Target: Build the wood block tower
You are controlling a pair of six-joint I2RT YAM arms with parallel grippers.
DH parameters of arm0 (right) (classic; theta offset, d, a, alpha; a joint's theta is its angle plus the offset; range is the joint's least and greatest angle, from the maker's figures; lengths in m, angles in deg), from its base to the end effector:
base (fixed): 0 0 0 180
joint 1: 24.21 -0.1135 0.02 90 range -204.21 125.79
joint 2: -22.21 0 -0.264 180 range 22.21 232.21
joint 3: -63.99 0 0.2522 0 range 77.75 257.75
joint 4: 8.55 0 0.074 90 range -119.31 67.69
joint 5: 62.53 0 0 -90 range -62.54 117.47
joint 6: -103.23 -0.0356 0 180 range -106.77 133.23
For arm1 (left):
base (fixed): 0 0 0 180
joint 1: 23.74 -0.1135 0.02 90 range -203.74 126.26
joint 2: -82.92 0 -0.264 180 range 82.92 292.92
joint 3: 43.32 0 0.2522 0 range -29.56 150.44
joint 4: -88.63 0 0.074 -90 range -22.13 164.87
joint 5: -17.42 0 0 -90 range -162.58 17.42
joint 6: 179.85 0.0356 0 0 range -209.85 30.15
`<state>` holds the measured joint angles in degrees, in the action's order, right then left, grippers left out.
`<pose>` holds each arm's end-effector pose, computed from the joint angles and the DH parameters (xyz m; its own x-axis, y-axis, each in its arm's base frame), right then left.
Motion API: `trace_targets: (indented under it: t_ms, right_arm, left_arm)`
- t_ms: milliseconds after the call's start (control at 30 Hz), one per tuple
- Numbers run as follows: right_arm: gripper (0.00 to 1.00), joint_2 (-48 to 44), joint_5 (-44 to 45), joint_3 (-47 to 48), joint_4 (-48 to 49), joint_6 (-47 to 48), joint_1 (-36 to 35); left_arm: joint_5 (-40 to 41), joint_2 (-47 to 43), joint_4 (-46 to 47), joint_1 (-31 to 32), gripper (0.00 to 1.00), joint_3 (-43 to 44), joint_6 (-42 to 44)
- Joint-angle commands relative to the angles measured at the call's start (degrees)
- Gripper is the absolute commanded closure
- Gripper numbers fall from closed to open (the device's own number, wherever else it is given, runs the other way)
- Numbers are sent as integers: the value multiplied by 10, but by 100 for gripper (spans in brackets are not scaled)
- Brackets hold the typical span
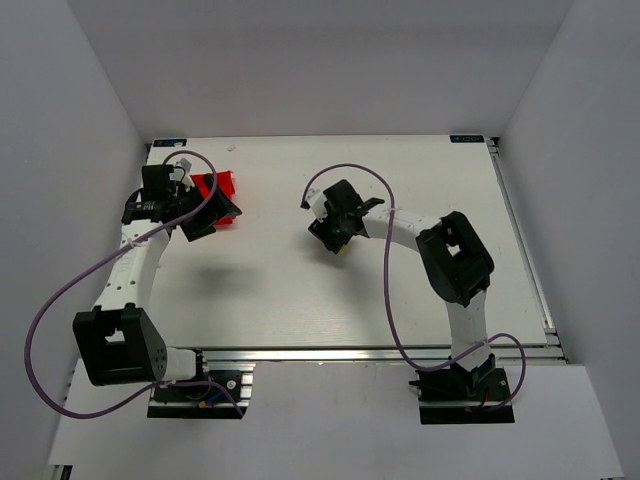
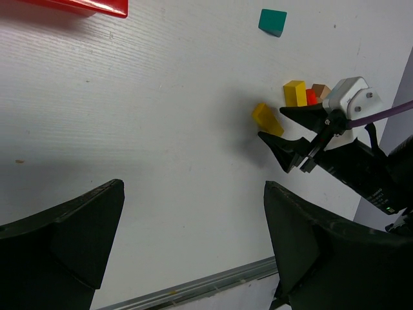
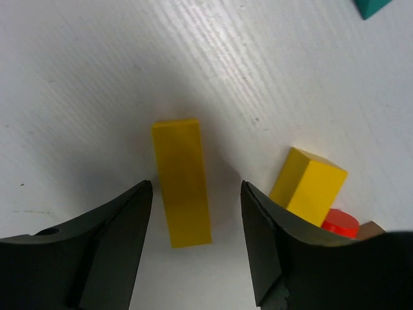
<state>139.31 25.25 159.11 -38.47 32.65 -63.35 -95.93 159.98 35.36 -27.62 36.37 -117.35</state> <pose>0.3417 0.2799 0.1679 -0.3597 -0.7211 -0.5921 -0.8153 0.5515 -0.1764 0.2808 0.0049 0.2999 -0.7714 -0.4772 -0.4210 -0.1889 0.8034 -0.5647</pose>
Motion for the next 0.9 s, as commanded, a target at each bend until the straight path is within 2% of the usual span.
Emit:
trace_targets:
  t_ms: [0,100,300,467,700,767,867]
  right_arm:
    - [37,-6,51,37,2,-11,4]
    - [32,-19,79,44,4,-4,7]
    - [33,-37,104,44,12,-1,26]
    - [34,-16,107,62,-2,-3,43]
    - [56,16,51,87,-24,-4,59]
    - [58,19,34,87,-26,-1,59]
    - [50,25,27,97,-35,1,59]
  left_arm:
    - [5,-7,0,3,2,3,1]
    - [7,-4,0,2,2,5,3]
    - [11,-3,4,2,2,4,3]
    - [16,-1,2,3,2,8,4]
    - [18,8,0,3,2,9,3]
    - [22,7,-1,3,2,10,3]
    - [25,7,-9,2,2,16,3]
